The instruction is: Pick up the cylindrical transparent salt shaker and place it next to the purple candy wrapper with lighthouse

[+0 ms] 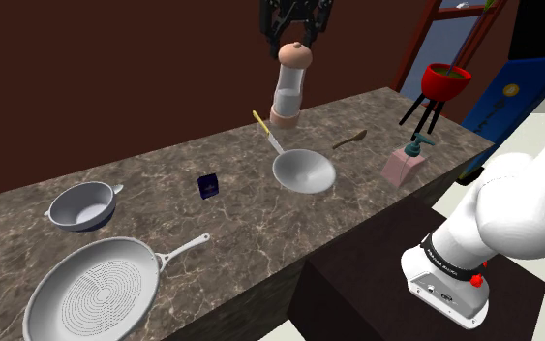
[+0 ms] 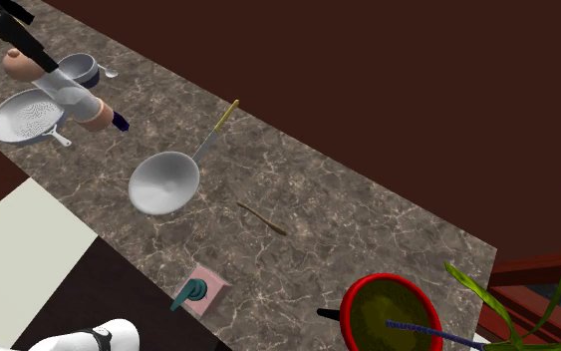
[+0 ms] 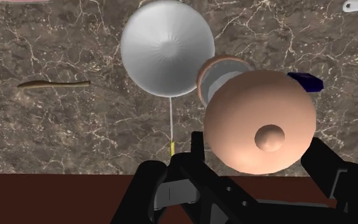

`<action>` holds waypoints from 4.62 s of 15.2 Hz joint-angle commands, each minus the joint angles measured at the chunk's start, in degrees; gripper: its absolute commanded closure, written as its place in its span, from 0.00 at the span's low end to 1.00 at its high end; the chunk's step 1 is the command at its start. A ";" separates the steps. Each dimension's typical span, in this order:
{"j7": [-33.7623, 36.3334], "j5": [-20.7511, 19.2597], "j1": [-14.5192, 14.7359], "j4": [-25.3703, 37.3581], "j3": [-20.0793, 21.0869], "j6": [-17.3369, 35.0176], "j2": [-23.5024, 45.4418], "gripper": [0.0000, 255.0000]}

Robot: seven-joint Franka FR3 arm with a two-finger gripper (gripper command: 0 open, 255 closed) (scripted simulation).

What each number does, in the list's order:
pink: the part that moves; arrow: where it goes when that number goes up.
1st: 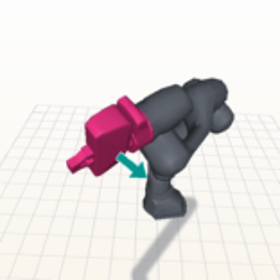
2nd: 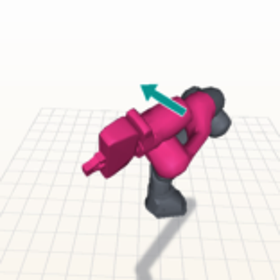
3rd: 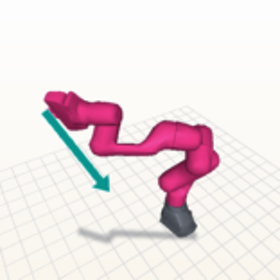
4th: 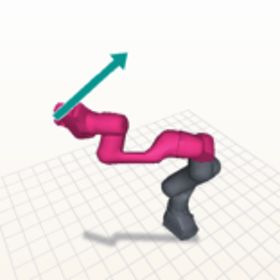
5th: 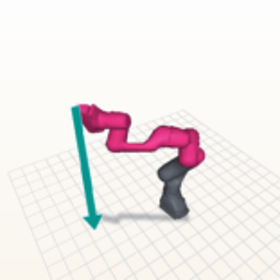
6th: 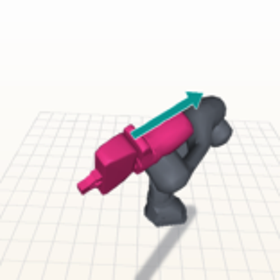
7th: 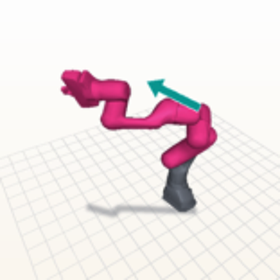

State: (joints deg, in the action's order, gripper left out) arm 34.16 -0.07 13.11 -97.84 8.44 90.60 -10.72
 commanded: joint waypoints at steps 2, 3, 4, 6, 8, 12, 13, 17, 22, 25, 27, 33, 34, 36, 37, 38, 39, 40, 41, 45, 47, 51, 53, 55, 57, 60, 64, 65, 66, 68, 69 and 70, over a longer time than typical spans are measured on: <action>4.42 -0.05 1.67 1.92 2.64 -0.45 1.55 1.00; 5.87 -0.13 2.24 2.69 3.52 -0.58 2.22 1.00; 7.34 -0.25 2.82 3.53 4.39 -0.72 2.95 1.00; 10.28 -0.60 4.01 5.44 6.14 -1.06 4.63 1.00; 13.25 -1.12 5.24 7.68 7.88 -1.49 6.59 1.00; 14.85 -1.26 5.97 5.77 8.70 0.75 6.99 1.00; 14.83 -1.19 5.95 4.71 8.67 1.58 6.74 1.00; 14.76 -0.95 5.92 0.68 8.59 4.84 5.93 1.00; 14.74 -0.77 5.91 -3.93 8.55 8.81 5.27 1.00; 14.76 -0.71 5.93 -6.50 8.54 11.16 5.04 1.00; 14.80 -0.69 5.94 -8.13 8.55 12.71 4.95 1.00; 14.96 -0.72 5.98 -12.68 8.60 17.32 5.02 1.00; 15.00 -0.74 5.98 -13.39 8.62 18.09 5.08 1.00; 15.09 -0.80 6.00 -14.77 8.65 19.61 5.23 1.00; 15.14 -0.83 6.00 -15.44 8.66 20.37 5.33 1.00; 15.19 -0.87 6.01 -16.10 8.68 21.13 5.43 1.00; 15.24 -0.91 6.02 -16.75 8.70 21.89 5.55 1.00; 15.30 -0.96 6.02 -17.38 8.72 22.65 5.69 1.00; 15.36 -1.02 6.03 -18.00 8.74 23.41 5.83 1.00; 15.64 -1.28 6.06 -20.35 8.82 26.43 6.55 1.00; 15.81 -1.44 6.07 -21.45 8.86 27.94 6.98 1.00; 16.19 -1.85 6.09 -23.50 8.94 30.96 7.99 1.00; 16.41 -2.09 6.09 -24.46 8.98 32.46 8.57 1.00; 16.65 -2.36 6.10 -25.36 9.01 33.96 9.21 1.00; 16.86 -2.60 6.11 -26.07 9.04 35.20 9.77 1.00; 16.86 -2.60 6.11 -26.07 9.04 35.20 9.77 1.00; 16.86 -2.60 6.11 -26.07 9.04 35.20 9.77 1.00; 16.86 -2.60 6.11 -26.07 9.04 35.20 9.77 0.00; 16.86 -2.60 6.11 -26.07 9.04 35.20 9.77 0.00; 16.86 -2.60 6.11 -26.07 9.04 35.20 9.77 0.00; 16.86 -2.60 6.11 -26.07 9.04 35.20 9.77 0.00; 16.86 -2.60 6.11 -26.07 9.04 35.20 9.77 0.00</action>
State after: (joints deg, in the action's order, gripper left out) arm 51.02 -2.68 19.22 -123.91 17.47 125.80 -0.95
